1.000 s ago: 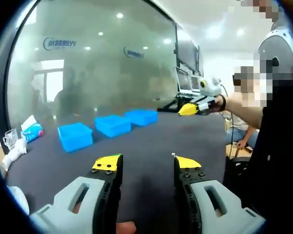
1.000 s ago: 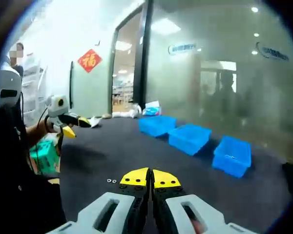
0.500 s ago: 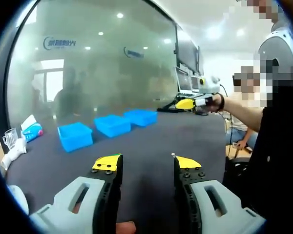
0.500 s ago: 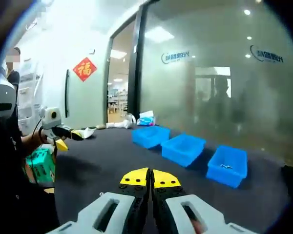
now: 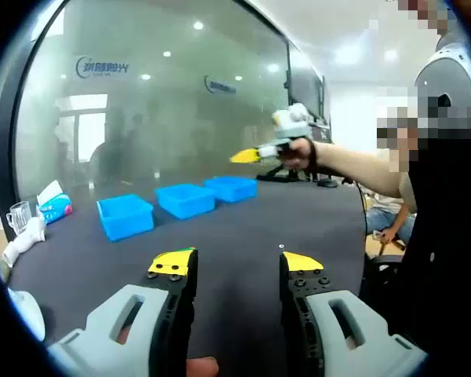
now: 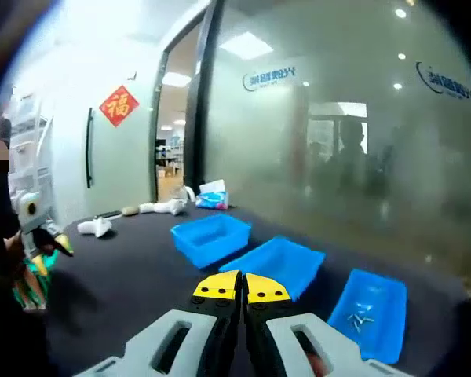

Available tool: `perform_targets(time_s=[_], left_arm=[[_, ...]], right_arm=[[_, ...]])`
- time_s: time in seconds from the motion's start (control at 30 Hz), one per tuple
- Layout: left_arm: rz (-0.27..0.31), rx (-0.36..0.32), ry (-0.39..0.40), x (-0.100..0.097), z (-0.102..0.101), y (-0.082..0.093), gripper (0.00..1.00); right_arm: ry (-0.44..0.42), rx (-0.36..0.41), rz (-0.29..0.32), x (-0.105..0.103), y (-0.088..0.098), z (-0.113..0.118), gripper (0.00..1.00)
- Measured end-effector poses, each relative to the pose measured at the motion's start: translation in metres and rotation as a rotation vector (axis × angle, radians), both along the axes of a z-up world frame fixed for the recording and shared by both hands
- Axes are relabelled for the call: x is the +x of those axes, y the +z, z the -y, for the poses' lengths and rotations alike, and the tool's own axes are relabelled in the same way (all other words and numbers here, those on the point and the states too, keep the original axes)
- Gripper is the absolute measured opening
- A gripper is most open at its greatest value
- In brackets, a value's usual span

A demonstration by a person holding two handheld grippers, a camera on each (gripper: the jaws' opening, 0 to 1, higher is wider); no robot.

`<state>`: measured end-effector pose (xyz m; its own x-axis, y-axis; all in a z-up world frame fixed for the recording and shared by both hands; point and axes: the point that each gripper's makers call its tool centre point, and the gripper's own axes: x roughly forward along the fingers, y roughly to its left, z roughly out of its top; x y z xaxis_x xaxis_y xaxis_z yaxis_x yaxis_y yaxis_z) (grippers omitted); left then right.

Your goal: Sort the screws, nuts, and washers into the corresponding bins

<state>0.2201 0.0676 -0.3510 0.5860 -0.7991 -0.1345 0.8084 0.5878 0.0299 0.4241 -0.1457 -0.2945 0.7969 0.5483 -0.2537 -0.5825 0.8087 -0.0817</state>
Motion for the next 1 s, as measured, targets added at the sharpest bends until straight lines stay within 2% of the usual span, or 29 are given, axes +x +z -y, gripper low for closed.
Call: perform_targets(time_s=[0.23, 0.37, 0.43, 0.53, 0.6, 0.67, 0.7, 1.0], left_arm=[[0.0, -0.001, 0.015, 0.0, -0.005, -0.001, 0.4], [-0.002, -0.003, 0.02, -0.001, -0.006, -0.001, 0.4], [-0.002, -0.003, 0.023, -0.001, -0.007, -0.002, 0.4], [-0.003, -0.004, 0.028, 0.0, -0.008, -0.002, 0.4], [-0.004, -0.007, 0.03, -0.001, -0.009, -0.002, 0.4], [-0.004, -0.005, 0.032, -0.001, -0.009, -0.003, 0.4], [-0.005, -0.007, 0.032, -0.001, -0.009, -0.003, 0.4], [-0.004, -0.005, 0.039, -0.001, -0.011, -0.003, 0.4]], right_arm=[[-0.016, -0.09, -0.045, 0.054, -0.02, -0.019, 0.0], [-0.023, -0.125, -0.071, 0.066, -0.033, -0.025, 0.0], [-0.02, -0.139, -0.078, 0.069, -0.038, -0.028, 0.0], [-0.007, -0.174, -0.054, 0.069, -0.042, -0.032, 0.0], [0.009, -0.195, -0.025, 0.07, -0.043, -0.034, 0.07], [0.006, -0.183, -0.038, 0.07, -0.045, -0.034, 0.16], [0.006, -0.181, -0.037, 0.069, -0.046, -0.035, 0.18], [0.005, -0.168, -0.049, 0.061, -0.051, -0.03, 0.18]])
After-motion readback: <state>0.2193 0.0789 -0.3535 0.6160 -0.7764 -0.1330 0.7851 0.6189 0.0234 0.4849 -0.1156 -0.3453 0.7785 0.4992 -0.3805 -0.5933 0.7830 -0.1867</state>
